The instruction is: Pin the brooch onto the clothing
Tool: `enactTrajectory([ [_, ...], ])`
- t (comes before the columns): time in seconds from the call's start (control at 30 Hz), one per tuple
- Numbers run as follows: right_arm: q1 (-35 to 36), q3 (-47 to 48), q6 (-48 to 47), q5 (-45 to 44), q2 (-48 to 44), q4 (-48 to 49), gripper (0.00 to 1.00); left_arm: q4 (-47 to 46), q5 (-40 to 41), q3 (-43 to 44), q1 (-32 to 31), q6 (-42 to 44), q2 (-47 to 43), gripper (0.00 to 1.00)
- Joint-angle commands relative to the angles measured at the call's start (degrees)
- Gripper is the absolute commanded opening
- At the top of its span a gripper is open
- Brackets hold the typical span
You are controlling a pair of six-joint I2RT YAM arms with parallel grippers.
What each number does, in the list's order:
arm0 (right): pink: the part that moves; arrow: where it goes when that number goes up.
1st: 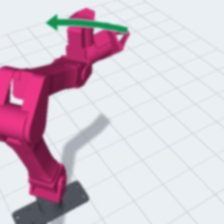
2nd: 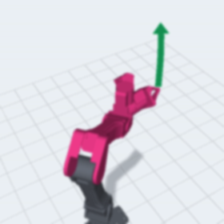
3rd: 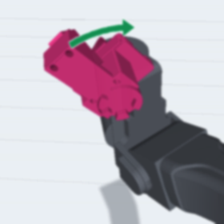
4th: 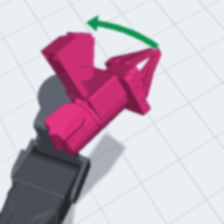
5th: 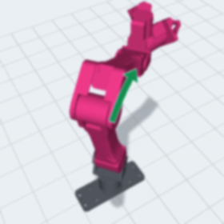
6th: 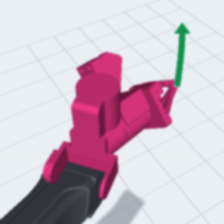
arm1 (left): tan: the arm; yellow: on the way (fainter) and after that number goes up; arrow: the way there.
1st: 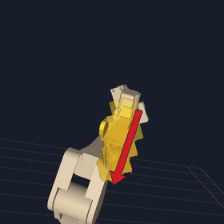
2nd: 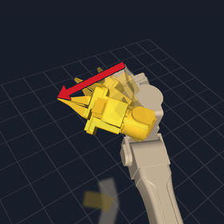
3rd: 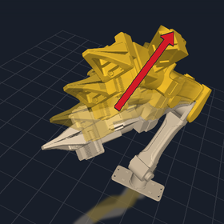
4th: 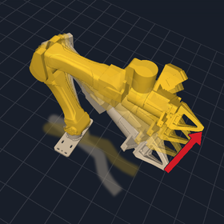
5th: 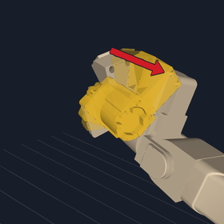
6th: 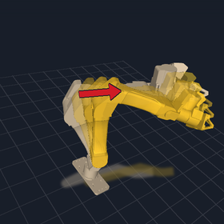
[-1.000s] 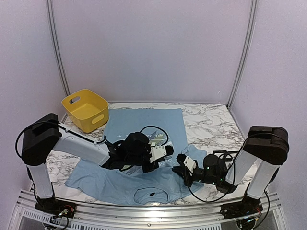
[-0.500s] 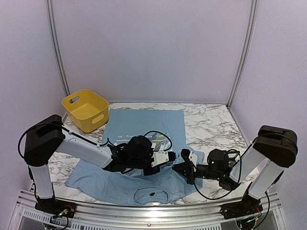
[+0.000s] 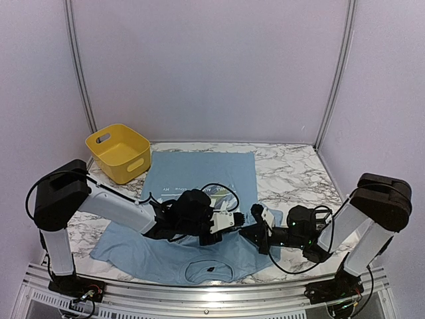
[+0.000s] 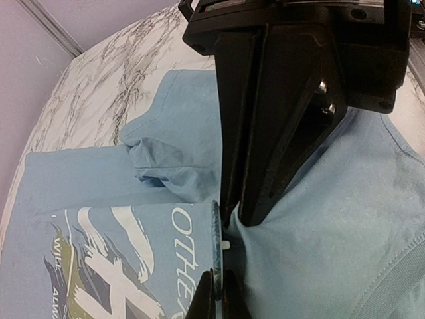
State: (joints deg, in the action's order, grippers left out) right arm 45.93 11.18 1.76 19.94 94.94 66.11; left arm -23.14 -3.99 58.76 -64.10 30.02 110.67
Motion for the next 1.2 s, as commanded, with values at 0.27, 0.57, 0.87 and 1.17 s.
enactTrajectory([
  [0.27, -1.43, 2.97, 1.88, -3.26, 0.34, -4.91, 0.0, -1.21, -7.43, -0.22, -0.24, -6.44, -3.29, 0.0],
  [0.57, -1.56, 3.28, 2.11, -3.36, -0.09, -5.93, 0.0, -0.83, -11.65, -0.7, 0.02, -10.9, -4.11, 0.0],
  [0.87, -1.76, 3.41, 1.14, -1.32, -0.54, -6.69, 0.0, -0.59, -14.59, -1.22, 0.15, -12.7, -5.41, 0.0],
  [1.17, -1.89, 1.86, -2.85, 3.26, -5.23, -9.71, 0.23, -0.1, -17.29, -1.21, 1.69, -16.46, -4.95, 0.0],
])
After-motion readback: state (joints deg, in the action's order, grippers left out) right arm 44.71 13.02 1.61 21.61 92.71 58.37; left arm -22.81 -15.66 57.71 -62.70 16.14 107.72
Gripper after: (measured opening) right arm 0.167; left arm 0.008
